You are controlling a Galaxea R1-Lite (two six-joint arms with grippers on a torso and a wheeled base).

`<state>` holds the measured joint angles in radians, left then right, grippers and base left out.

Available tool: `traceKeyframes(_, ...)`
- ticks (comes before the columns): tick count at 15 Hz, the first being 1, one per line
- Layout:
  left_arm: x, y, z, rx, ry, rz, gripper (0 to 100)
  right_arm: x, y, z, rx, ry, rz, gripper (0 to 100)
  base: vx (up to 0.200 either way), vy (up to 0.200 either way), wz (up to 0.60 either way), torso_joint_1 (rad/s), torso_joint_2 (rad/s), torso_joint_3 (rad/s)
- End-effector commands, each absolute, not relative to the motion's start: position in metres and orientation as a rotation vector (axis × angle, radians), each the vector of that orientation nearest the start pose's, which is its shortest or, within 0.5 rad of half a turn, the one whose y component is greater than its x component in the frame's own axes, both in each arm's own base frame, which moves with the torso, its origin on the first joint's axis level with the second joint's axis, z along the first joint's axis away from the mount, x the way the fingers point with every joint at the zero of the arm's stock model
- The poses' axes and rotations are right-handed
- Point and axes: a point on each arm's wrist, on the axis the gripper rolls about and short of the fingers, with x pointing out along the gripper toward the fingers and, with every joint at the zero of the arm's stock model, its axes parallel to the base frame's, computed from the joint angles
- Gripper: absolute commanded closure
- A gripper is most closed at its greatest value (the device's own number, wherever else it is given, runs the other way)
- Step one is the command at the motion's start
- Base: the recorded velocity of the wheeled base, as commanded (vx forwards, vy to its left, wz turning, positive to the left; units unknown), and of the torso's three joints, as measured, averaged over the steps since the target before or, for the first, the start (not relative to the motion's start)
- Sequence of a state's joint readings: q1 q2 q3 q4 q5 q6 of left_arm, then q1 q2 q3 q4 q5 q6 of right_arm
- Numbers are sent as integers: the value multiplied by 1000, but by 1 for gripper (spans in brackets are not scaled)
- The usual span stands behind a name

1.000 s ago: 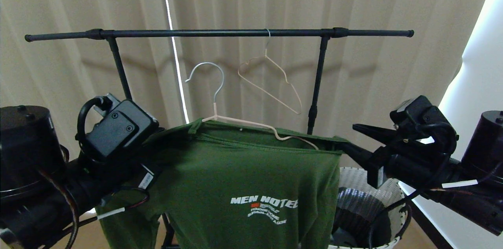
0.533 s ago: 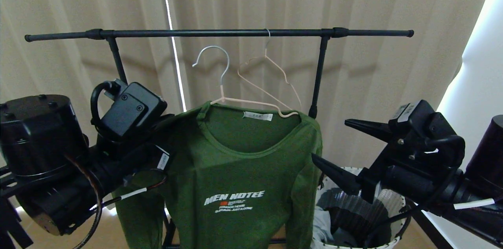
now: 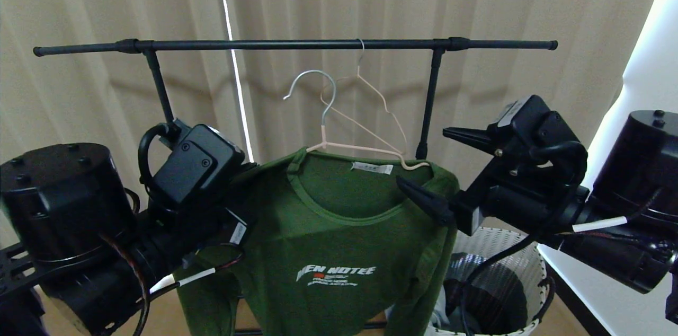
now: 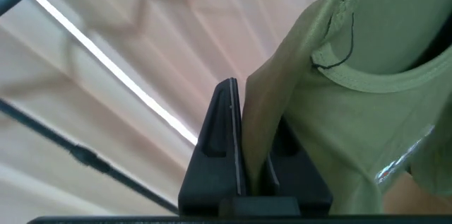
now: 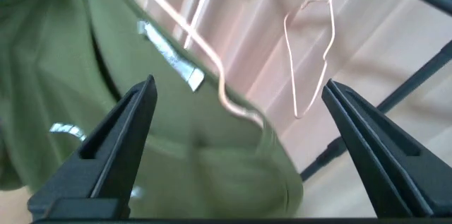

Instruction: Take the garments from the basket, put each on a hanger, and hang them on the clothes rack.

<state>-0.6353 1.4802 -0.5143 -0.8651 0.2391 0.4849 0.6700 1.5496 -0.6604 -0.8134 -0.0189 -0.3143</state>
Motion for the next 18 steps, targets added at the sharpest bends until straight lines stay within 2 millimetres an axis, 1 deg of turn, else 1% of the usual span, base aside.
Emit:
traceKeyframes(1,189,-139,188,520,-14,-431,100,216,171,211,-330,-33,655,0,0,0,0,0,0,0)
traceKeyframes(4,188,-141,188,521,-18,-441,100,221,173,212,-333,-27,646,0,0,0,0,0,0,0)
traceKeyframes(8,186,-140,191,514,-33,-444,100,226,171,209,-341,-16,634,0,0,0,0,0,0,0)
traceKeyframes(11,181,-147,194,503,-71,-473,100,228,172,204,-347,0,637,0,0,0,0,0,0,0)
traceKeyframes(15,178,-151,191,508,-67,-496,100,227,172,203,-355,0,639,0,0,0,0,0,0,0)
traceKeyframes(16,177,-152,190,509,-65,-502,100,227,172,203,-359,-1,640,100,0,0,0,0,0,0)
traceKeyframes(18,177,-152,190,509,-65,-503,100,226,172,203,-359,-2,642,100,0,0,0,0,0,0)
